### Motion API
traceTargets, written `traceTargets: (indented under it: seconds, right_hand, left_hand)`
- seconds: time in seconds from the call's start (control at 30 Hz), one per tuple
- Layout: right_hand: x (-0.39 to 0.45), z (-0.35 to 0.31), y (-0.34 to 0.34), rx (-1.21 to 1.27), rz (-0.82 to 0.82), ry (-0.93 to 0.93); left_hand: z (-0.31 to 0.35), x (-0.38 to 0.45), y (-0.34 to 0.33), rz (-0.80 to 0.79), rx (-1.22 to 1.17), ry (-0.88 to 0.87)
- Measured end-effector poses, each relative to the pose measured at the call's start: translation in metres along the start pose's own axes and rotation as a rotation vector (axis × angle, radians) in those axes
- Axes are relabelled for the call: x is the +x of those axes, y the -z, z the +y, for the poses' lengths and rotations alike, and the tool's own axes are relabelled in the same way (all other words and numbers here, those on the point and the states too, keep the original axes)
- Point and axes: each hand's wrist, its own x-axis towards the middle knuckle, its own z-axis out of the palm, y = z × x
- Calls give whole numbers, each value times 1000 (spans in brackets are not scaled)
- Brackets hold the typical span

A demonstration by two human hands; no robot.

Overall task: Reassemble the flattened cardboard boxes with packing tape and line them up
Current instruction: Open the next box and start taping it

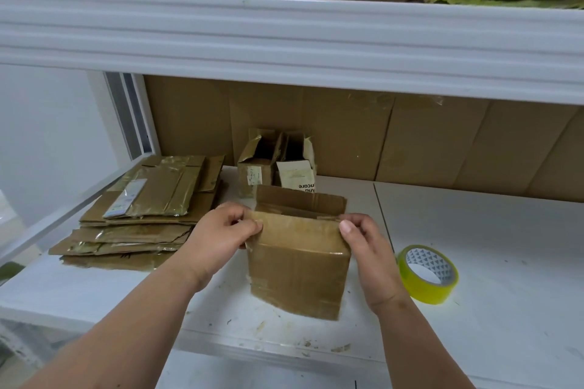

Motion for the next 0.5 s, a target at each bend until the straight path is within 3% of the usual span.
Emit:
traceTargets:
  seconds: [0.2,0.37,0.5]
  right_hand:
    - [3,7,-1,-62,72,-14]
    - [13,-4,4,-337,-19,63]
    - [22,-4,9,-380,-74,42]
  left_hand:
    - [5,5,-2,62,25,-24]
    - [15,16,-1,-80,114,42]
    - [7,18,-4,-28,134,-5]
